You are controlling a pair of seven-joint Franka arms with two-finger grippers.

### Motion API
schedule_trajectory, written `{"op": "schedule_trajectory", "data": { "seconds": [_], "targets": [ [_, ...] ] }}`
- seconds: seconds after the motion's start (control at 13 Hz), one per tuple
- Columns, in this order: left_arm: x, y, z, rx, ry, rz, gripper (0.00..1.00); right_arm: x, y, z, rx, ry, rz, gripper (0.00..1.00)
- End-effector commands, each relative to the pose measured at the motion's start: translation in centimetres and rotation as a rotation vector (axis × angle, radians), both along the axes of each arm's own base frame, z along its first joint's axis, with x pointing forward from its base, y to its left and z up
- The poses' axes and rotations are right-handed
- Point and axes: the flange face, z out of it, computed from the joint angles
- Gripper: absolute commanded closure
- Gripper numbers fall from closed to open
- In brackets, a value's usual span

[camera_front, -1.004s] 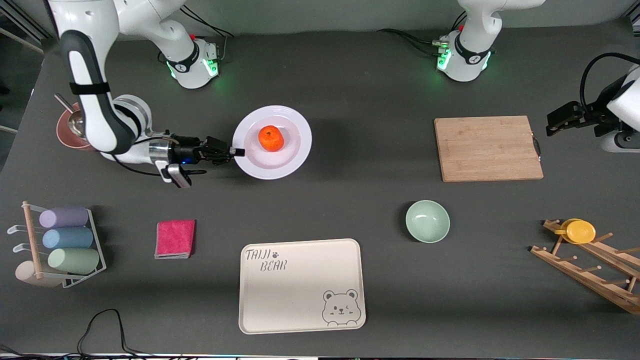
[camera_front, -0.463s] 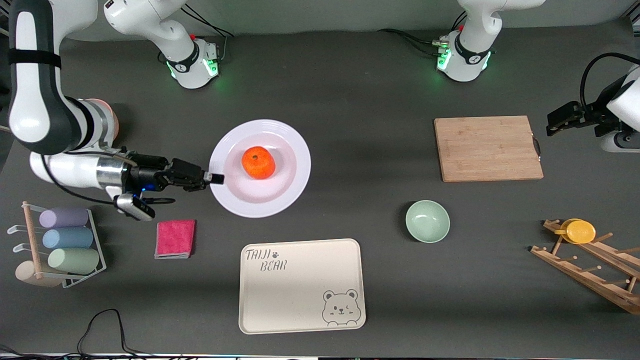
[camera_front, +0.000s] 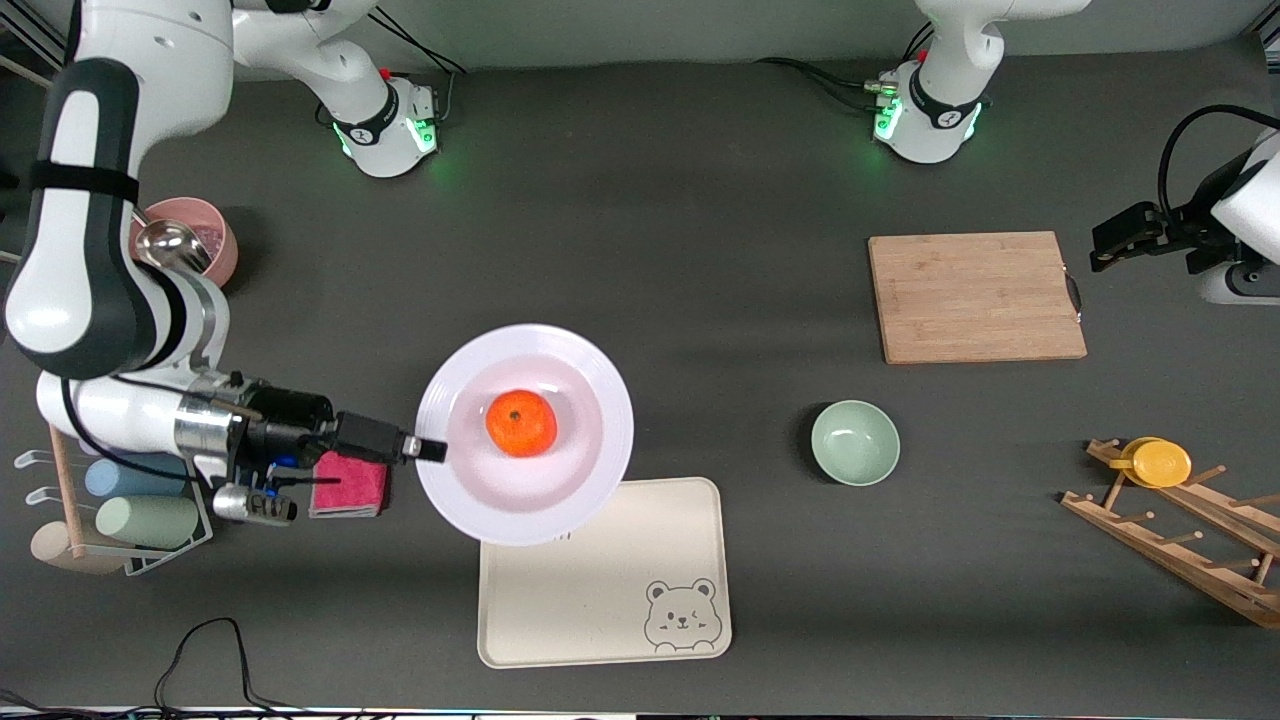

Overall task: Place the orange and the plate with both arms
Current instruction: 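Carry the plate with the right gripper onto the bear tray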

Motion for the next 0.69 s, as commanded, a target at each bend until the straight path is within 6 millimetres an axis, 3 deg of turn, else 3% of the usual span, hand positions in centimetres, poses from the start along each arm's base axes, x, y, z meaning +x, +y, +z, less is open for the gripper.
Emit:
{"op": "schedule_trajectory", "data": {
  "seconds": [0.0, 0.23, 0.31, 0.62],
  "targets": [
    [-0.2, -0.1, 0.3, -0.012, 0.0, -0.016, 0.0, 3.4, 0.2, -1.8, -0.005, 0.033, -0.001, 1.0],
    [-0.2, -0.1, 0.3, -0.012, -0.001, -0.016, 0.0, 5.6, -0.9, -5.6, -0.035, 0.036, -0.012, 1.0],
    [-0.2, 0.0, 0.3, -0.013, 0.0, -0.013, 0.0, 5.9, 0.3, -7.1, -0.021, 0.048, 0.0, 1.0],
    [-0.2, -0.1, 0.2, -0.017, 0.005, -0.013, 0.0, 7.9, 1.8, -14.1, 0.018, 0.044, -0.013, 1.0]
  ]
}}
